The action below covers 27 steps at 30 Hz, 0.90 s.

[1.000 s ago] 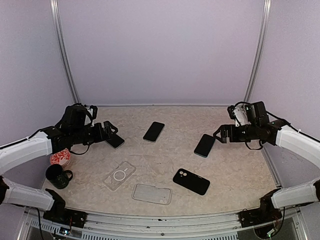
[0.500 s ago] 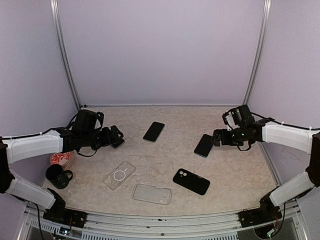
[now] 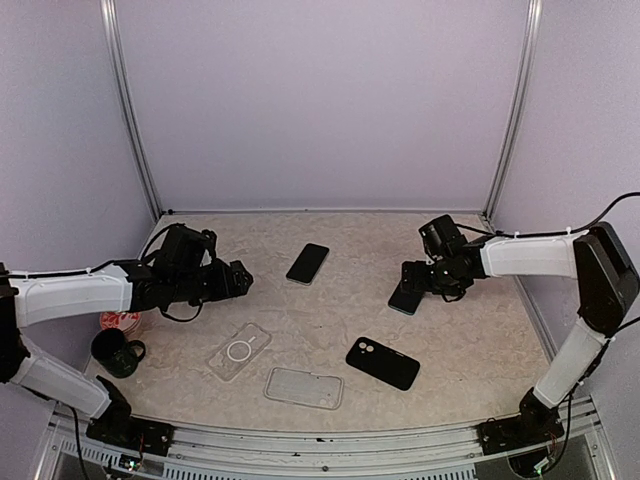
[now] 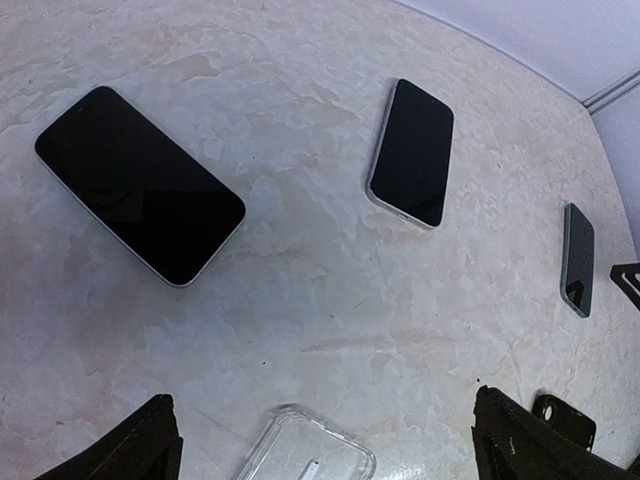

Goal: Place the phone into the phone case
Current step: Move the phone case to the center of the board.

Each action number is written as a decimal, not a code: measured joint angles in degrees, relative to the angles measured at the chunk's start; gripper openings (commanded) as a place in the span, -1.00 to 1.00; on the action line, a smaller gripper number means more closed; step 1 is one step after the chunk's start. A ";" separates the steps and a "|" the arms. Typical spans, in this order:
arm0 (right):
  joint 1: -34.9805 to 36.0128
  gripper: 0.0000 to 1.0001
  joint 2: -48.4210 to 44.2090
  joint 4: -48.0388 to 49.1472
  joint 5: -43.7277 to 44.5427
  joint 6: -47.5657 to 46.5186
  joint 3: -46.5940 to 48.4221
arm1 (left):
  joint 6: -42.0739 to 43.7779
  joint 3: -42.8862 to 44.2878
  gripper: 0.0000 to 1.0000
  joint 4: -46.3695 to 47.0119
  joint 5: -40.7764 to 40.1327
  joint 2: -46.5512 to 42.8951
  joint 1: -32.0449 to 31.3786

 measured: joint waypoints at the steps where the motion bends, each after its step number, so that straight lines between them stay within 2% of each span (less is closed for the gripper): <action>1: 0.24 0.99 0.57 0.09 0.24 0.44 0.37 | 0.15 -0.20 0.98 -0.11 -0.42 -0.02 -0.42; 8: 0.63 0.99 4.55 0.81 1.29 2.08 2.45 | 1.81 -0.81 0.94 -3.26 -3.37 -0.02 -3.56; 11: 0.63 0.99 5.01 0.87 1.29 2.19 2.45 | 2.27 -1.60 0.78 -4.13 -4.35 -0.02 -4.15; 17: 0.63 0.99 5.07 1.03 1.25 2.23 2.56 | 2.49 -4.44 0.30 -4.76 -4.59 1.75 -4.46; 19: 0.63 0.99 5.07 1.22 1.20 2.23 2.56 | 2.64 -4.66 0.24 -4.96 -4.74 2.97 -4.50; 22: 0.63 0.99 5.05 1.68 1.05 2.08 2.56 | 3.19 -4.68 0.03 -5.11 -4.94 5.07 -4.74; 27: 0.63 0.99 4.26 2.12 0.42 1.40 2.25 | 4.09 -4.66 -0.11 -5.57 -5.01 9.29 -5.73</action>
